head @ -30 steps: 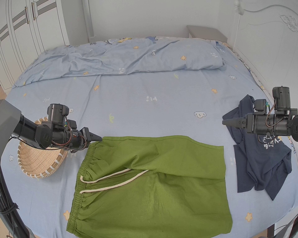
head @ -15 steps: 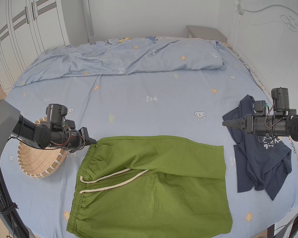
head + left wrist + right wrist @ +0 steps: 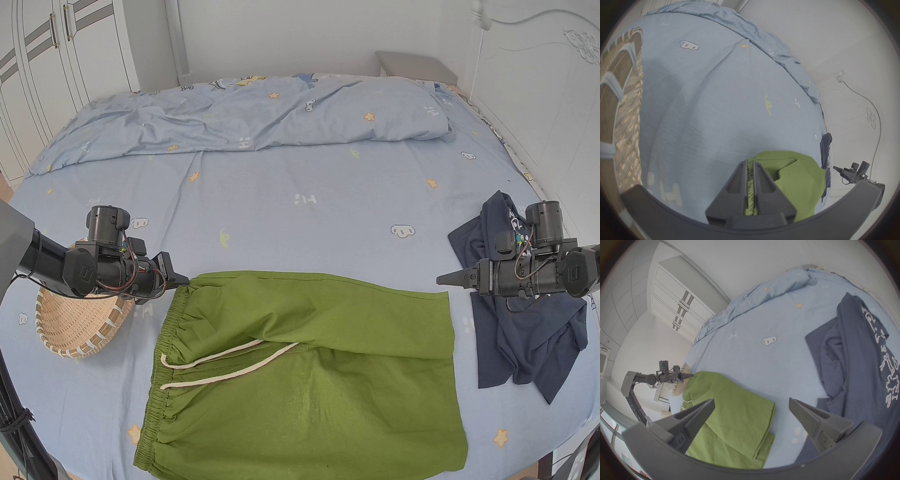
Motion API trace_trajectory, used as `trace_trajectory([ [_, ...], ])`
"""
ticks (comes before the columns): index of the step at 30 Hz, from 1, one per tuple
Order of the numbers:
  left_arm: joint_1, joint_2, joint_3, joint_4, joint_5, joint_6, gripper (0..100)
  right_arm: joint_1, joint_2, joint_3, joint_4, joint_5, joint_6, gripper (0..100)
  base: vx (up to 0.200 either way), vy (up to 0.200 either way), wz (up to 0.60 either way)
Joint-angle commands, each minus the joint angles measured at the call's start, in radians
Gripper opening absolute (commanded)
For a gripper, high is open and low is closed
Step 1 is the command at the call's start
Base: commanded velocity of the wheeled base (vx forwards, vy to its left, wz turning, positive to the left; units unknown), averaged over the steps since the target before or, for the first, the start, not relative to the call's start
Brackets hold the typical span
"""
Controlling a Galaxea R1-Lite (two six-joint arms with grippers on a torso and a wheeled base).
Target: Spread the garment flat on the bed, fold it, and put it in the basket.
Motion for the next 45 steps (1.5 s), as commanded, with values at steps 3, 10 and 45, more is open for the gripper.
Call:
trace_trajectory([
  [3,0.001,-0.005,0.001,-0.001,0.0,0.0,0,0.028,0.058,0.003,-0.012,-0.003,0.0,100,0.0,0.0,0.0],
  [10,0.001,-0.006,0.001,-0.001,0.0,0.0,0,0.02,0.097,0.0,-0.058,-0.023,0.0,100,0.0,0.0,0.0],
  [45,0.001,-0.008,0.001,-0.001,0.005,0.003,0,0.028,0.15,-0.036,-0.109,-0.028,0.007,0,0.0,0.0,0.0],
])
